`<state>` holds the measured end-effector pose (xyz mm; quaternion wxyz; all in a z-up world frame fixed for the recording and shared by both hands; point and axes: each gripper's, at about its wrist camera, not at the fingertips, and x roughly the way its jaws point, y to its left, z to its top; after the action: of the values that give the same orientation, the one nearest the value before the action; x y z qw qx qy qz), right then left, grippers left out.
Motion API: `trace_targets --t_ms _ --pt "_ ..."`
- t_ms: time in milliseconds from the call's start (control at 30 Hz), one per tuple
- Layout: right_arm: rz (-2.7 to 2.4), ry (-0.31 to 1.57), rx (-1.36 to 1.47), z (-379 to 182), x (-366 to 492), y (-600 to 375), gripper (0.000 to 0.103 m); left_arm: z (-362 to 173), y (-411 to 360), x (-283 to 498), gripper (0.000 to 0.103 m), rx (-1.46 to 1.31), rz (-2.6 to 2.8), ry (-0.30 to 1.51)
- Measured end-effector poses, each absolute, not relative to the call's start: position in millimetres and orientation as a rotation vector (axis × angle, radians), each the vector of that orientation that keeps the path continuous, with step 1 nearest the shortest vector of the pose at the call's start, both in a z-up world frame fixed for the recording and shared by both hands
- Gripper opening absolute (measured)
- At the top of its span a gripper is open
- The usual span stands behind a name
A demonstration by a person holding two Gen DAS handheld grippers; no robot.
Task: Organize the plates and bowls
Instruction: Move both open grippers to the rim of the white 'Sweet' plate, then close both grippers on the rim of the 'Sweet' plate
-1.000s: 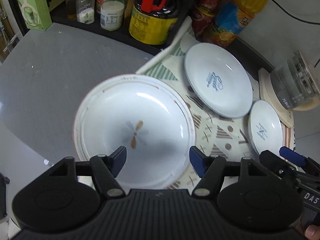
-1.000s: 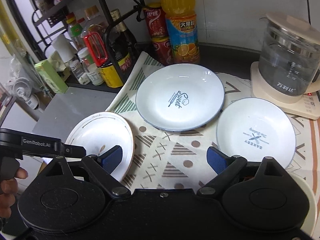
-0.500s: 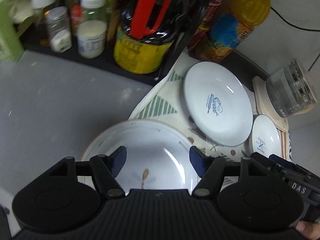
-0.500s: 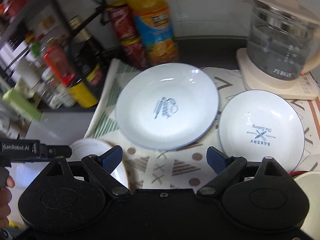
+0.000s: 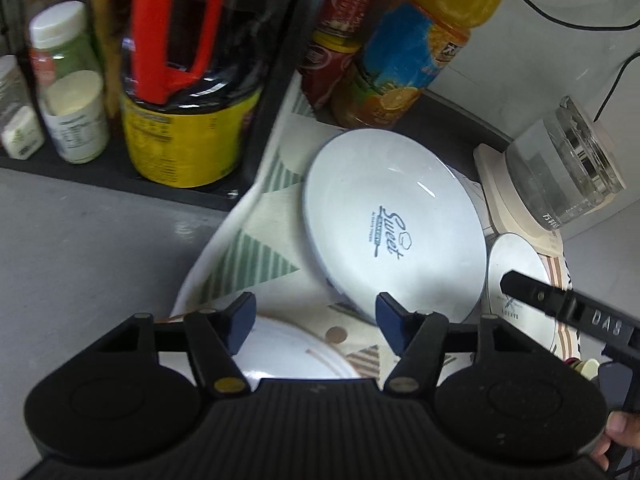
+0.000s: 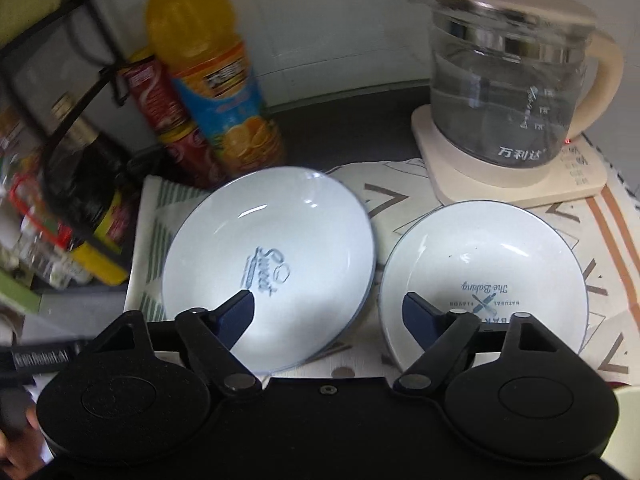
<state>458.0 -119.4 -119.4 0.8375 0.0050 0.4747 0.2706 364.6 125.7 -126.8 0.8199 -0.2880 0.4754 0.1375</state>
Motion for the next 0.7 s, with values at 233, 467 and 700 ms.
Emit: trace_targets --t_ms 233,467,700 --pt "0.538 1.001 0.039 -133 491 -115 0.064 -145 127 380 0.056 -0.658 0.303 0.992" --pt "0.558 1.001 0.02 -140 514 -100 0.058 -160 131 389 0.043 -0.699 0.345 0.993" --pt "0.551 1.039 -0.045 -161 530 -80 0.047 -172 140 394 0.035 -0.752 0.369 1.002"
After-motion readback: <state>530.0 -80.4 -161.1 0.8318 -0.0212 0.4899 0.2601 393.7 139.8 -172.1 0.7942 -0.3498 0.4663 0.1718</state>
